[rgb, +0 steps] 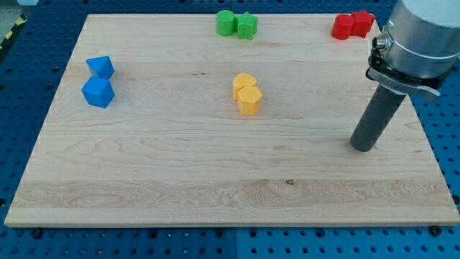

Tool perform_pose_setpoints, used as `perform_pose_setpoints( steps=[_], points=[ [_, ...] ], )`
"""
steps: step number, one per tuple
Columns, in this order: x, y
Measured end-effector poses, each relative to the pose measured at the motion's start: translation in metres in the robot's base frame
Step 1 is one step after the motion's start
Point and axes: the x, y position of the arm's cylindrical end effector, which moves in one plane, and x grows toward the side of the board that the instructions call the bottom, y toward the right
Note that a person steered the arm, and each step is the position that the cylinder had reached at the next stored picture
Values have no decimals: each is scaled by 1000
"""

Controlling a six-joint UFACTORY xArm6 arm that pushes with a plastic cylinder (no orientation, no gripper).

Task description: Push the blue cube and blue triangle a bit up

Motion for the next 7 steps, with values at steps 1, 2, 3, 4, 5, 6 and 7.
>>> perform_pose_setpoints(
  steps=[1, 2, 3, 4, 5, 6, 7],
  points=[
    [0, 4],
    [0, 8],
    [0, 11],
    [0, 12],
    [0, 13],
    [0, 18],
    [0, 17]
  ],
)
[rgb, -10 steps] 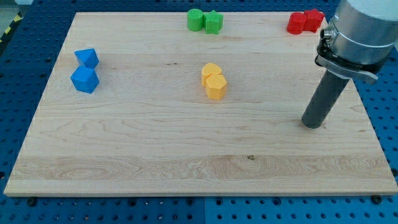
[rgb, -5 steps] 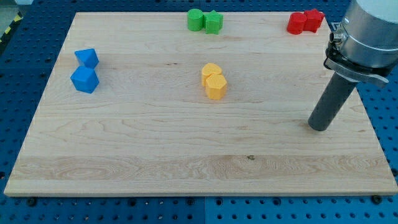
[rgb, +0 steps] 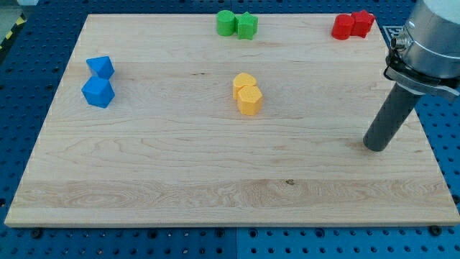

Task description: Push the blue cube and blue triangle a bit up

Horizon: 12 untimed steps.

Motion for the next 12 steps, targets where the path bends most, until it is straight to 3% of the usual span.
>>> perform_pose_setpoints(
  steps=[4, 7, 11, 12],
  points=[
    [0, -100],
    [-31, -273],
    [-34, -350],
    [-54, -375]
  ],
)
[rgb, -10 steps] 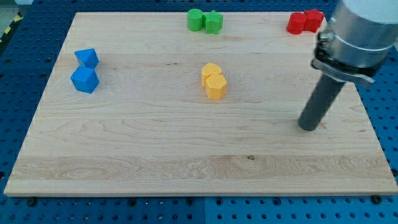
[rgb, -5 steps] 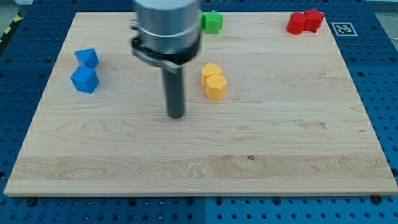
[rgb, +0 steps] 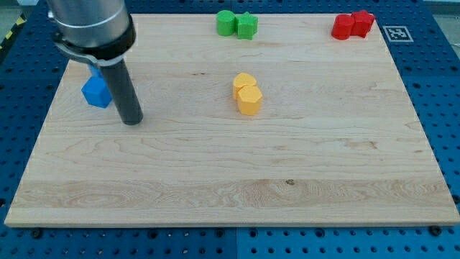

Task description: Push the blue cube and blue triangle a bit up

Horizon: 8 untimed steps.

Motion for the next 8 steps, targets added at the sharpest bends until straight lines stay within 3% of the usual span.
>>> perform_pose_setpoints(
  steps=[4, 8],
  points=[
    [-3, -56],
    [-29, -56]
  ],
)
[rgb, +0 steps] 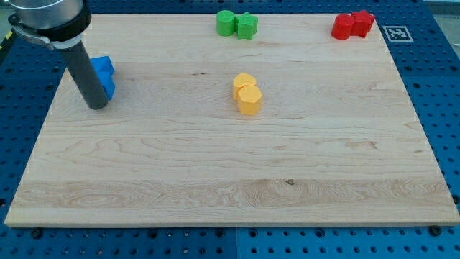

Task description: Push the blue cube and blue triangle a bit up

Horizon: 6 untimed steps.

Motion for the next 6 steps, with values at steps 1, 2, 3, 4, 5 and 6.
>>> perform_pose_setpoints(
  steps=[1, 2, 3, 4, 5, 6],
  points=[
    [0, 0],
    [0, 0],
    [0, 0],
    [-10, -1],
    [-27, -2],
    [-27, -2]
  ],
)
